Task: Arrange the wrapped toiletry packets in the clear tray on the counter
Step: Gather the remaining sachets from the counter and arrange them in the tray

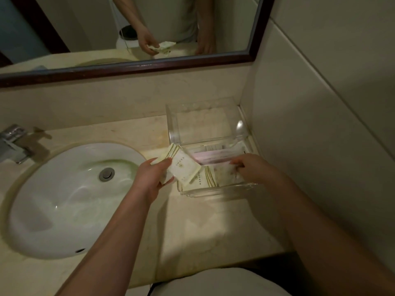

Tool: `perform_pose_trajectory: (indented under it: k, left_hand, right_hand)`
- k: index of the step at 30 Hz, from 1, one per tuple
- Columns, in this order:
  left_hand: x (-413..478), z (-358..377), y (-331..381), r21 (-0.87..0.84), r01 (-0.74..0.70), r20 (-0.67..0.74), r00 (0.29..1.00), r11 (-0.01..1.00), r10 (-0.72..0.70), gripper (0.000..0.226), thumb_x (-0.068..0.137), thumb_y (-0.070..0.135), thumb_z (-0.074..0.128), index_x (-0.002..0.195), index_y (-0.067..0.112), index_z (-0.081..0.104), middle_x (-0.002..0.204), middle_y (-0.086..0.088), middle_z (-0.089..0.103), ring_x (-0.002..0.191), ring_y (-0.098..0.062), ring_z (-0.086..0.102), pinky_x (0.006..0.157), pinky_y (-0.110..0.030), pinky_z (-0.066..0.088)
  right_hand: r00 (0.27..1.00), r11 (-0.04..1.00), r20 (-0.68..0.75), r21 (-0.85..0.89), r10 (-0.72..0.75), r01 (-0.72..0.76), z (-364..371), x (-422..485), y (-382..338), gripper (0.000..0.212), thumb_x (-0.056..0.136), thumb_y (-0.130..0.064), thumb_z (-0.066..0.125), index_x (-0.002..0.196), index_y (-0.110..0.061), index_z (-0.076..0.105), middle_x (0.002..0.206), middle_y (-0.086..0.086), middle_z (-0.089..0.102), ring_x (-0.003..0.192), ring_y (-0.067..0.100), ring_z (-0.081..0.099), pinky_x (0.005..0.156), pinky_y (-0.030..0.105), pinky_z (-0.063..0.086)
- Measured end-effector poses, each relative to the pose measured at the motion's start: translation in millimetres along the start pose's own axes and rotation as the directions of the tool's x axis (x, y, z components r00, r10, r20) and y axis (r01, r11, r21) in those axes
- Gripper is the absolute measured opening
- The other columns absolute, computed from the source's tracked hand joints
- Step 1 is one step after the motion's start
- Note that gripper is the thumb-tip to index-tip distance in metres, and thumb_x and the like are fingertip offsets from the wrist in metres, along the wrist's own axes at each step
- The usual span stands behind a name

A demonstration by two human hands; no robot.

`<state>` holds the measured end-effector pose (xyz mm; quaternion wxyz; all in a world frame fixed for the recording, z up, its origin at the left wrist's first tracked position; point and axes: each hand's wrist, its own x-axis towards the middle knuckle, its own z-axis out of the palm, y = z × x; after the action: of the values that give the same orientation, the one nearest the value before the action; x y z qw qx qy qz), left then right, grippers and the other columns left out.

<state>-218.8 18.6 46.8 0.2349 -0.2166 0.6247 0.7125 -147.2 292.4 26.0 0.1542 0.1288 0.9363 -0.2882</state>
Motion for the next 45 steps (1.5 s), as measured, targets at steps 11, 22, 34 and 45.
perform_pose_trajectory:
  k: [11, 22, 34, 45]
  left_hand:
    - [6.1, 1.7, -9.3, 0.046, 0.004, 0.072, 0.997, 0.999, -0.007, 0.007, 0.085, 0.007, 0.07, 0.092, 0.009, 0.068, 0.086, -0.009, 0.077, 0.079, -0.022, 0.074, 0.073, -0.038, 0.06]
    - [3.8, 19.6, -11.8, 0.135, -0.036, 0.258, 0.966, 0.99, 0.0, 0.015, 0.086, -0.006, 0.062, 0.092, 0.004, 0.07, 0.089, -0.015, 0.075, 0.08, -0.025, 0.073, 0.074, -0.035, 0.06]
    - [-2.4, 16.8, 2.7, 0.002, 0.106, 0.228, 0.968, 0.994, -0.104, 0.021, 0.085, -0.005, 0.062, 0.105, -0.002, 0.057, 0.098, -0.025, 0.071, 0.082, -0.034, 0.073, 0.057, -0.034, 0.059]
    - [-11.0, 14.4, 5.3, 0.038, 0.051, 0.457, 0.887, 0.998, -0.063, 0.051, 0.08, -0.01, 0.037, 0.112, 0.021, 0.062, 0.106, -0.01, 0.065, 0.077, -0.021, 0.064, 0.051, -0.026, 0.04]
  right_hand:
    - [0.828, 0.953, -0.559, -0.216, 0.056, -0.21, 43.5, -19.8, -15.4, 0.047, 0.071, -0.039, 0.076, 0.112, -0.021, 0.061, 0.113, 0.009, 0.058, 0.107, 0.031, 0.046, 0.088, 0.041, 0.038]
    - [0.974, 0.729, -0.18, 0.684, 0.137, 0.024, 44.3, -22.6, -73.4, 0.014, 0.08, -0.027, 0.075, 0.092, -0.02, 0.069, 0.078, -0.009, 0.069, 0.07, 0.005, 0.065, 0.057, 0.015, 0.046]
    - [0.956, 0.311, -0.13, 0.95, 0.264, 0.044, 20.6, -24.8, -24.8, 0.008, 0.085, -0.014, 0.071, 0.093, -0.014, 0.071, 0.067, -0.005, 0.071, 0.053, 0.006, 0.061, 0.048, 0.02, 0.05]
    - [0.913, 0.232, -0.109, 0.972, 0.392, 0.016, 11.8, -16.6, -10.4, 0.027, 0.076, -0.034, 0.071, 0.097, -0.017, 0.076, 0.1, 0.014, 0.076, 0.095, 0.035, 0.071, 0.083, 0.058, 0.056]
